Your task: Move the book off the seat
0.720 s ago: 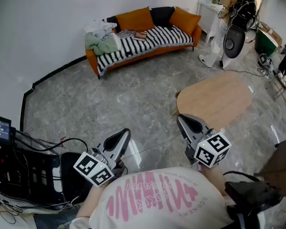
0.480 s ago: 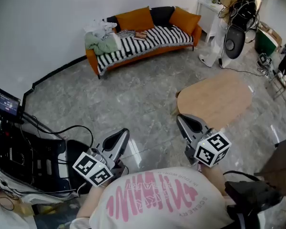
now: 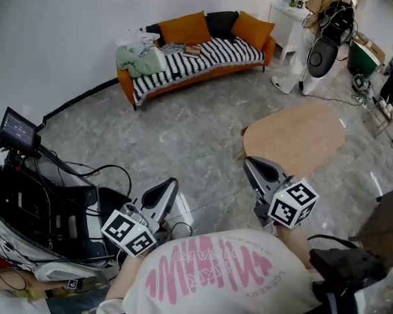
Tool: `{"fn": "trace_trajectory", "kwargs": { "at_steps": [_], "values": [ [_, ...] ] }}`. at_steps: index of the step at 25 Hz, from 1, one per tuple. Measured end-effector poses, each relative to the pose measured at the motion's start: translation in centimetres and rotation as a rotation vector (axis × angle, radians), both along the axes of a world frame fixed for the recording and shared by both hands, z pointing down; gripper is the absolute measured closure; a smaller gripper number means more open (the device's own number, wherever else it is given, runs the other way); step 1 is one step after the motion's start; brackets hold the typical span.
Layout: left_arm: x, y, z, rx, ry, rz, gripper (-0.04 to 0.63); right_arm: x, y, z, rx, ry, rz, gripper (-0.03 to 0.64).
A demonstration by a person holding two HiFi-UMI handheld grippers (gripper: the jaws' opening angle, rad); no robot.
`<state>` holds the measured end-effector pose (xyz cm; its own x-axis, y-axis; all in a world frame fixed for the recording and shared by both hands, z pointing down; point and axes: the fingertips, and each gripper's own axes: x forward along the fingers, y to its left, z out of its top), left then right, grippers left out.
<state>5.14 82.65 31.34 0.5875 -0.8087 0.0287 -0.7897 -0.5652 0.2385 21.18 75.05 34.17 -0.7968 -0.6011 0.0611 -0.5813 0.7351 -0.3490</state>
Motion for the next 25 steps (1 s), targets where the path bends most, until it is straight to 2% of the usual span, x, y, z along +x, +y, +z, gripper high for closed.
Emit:
{"fn": "trace_trajectory", "kwargs": {
  "at_steps": [5, 7, 13, 15, 19, 22, 25],
  "values": [
    [-0.1, 0.7, -0.6, 0.018, 0.020, -0.001, 0.588, -0.5, 0.8, 0.4, 0.005, 0.069, -0.013, 0.606],
    [0.1, 1.1, 0.0, 0.021, 0.006, -0.003, 0.588, -0.4, 1.3, 1.2, 0.004, 0.090, -0.015, 0.606],
    [-2.5, 0.8, 1.7, 0.014, -0.041, 0.037, 0.588, -3.6, 0.9, 2.6, -0.024, 0.049, 0.007, 0.606],
    [-3.9, 0.7, 1.3, 0.023, -0.017, 0.049, 0.588, -4.9, 1.0, 2.6, -0.038, 0.021, 0.022, 0.606],
    [-6.6, 0.4, 0.0, 0.068, 0.077, 0.052, 0.588, -7.2, 1.0, 2.5, -0.055, -0.039, 0.020, 0.606],
    [-7.2, -0.5, 0.2, 0.074, 0.029, 0.019, 0.588, -7.7, 0.5, 1.9, -0.040, -0.065, 0.009, 0.606],
    [-6.7, -1.3, 0.8, 0.087, -0.035, 0.021, 0.588, -7.8, -0.9, 2.2, -0.036, -0.042, 0.009, 0.606]
  ]
}}
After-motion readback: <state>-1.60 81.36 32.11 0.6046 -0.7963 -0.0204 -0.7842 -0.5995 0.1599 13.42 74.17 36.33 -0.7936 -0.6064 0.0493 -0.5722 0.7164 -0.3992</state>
